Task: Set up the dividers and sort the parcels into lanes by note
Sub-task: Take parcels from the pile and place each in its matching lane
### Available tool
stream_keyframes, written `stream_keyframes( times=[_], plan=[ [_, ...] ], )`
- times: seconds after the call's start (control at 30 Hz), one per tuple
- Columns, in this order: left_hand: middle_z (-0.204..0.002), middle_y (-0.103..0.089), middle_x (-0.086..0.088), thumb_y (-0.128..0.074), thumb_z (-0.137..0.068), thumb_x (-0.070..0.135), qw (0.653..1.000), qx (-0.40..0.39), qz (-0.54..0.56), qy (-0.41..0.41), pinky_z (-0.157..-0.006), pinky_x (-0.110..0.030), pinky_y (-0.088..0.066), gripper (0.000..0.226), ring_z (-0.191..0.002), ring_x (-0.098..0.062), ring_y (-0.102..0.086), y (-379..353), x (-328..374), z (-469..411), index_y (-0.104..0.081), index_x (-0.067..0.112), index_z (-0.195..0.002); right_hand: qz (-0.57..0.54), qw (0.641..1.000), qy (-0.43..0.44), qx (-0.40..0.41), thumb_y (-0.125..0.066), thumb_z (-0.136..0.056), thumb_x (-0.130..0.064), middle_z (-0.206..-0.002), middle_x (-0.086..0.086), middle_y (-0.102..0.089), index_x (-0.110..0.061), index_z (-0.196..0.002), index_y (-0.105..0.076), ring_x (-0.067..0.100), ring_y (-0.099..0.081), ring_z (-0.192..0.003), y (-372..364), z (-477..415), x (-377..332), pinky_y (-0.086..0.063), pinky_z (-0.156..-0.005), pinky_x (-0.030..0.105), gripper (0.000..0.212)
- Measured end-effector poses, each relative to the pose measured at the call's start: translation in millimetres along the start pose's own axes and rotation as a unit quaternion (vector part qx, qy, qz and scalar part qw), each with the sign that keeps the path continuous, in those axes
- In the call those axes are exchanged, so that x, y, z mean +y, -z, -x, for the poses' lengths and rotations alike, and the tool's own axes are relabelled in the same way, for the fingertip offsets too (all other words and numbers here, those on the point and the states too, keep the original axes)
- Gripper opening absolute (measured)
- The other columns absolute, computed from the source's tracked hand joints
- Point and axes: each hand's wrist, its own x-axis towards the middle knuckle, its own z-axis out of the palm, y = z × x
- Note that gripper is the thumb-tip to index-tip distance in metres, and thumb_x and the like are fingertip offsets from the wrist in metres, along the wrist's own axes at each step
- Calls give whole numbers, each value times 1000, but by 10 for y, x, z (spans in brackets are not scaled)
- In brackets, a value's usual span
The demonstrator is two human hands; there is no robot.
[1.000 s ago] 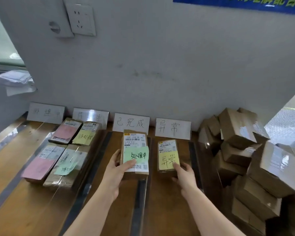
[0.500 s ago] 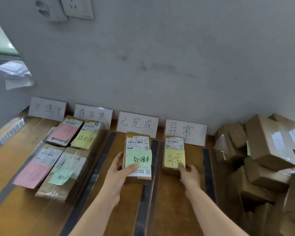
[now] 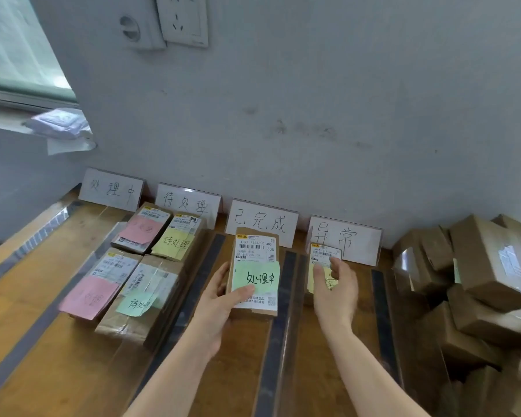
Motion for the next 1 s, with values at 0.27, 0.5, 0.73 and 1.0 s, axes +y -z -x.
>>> stream_keyframes(
  times=[0.27, 0.5, 0.73, 1.0],
  plan=[
    [-113, -72, -5, -82, -61, 21, 998, -38, 36, -41, -92, -50, -54, 88, -103, -28, -70, 709, 353, 365, -46, 35, -140, -122, 947, -59, -292, -61, -71, -74, -140, -7, -51, -34, -148, -29, 17, -55, -123, -453, 1003, -930, -46, -106, 42, 93],
    [-114, -71, -8, -75, -75, 18, 996, -48, 33, -72, -78, -38, -60, 69, -99, -25, -72, 1679, 650, 677, -48, 30, -137, -171, 921, -65, -343, -64, -92, -38, -113, -8, -68, -28, -133, -46, 10, -67, -99, -952, 1786, -1370, -53, -72, 20, 45],
    [-119, -68, -4, -75, -70, 29, 992, -33, -19, -122, -89, -40, -57, 81, -106, -25, -68, 2412, 877, 813, -41, 29, -143, -229, 908, -82, -341, -67, -91, -33, -111, -3, -71, -27, -127, -52, 15, -69, -99, -1470, 2204, -1706, -59, -77, 27, 39],
    [-115, -68, -10, -68, -86, 10, 990, 17, -20, -140, -71, -28, -59, 60, -96, -24, -71, 2846, 1116, 663, -46, 24, -140, -213, 908, -48, -358, -67, -90, -36, -110, -4, -69, -30, -124, -52, 16, -67, -99, -2008, 2204, -2000, -57, -73, 25, 38]
  ],
)
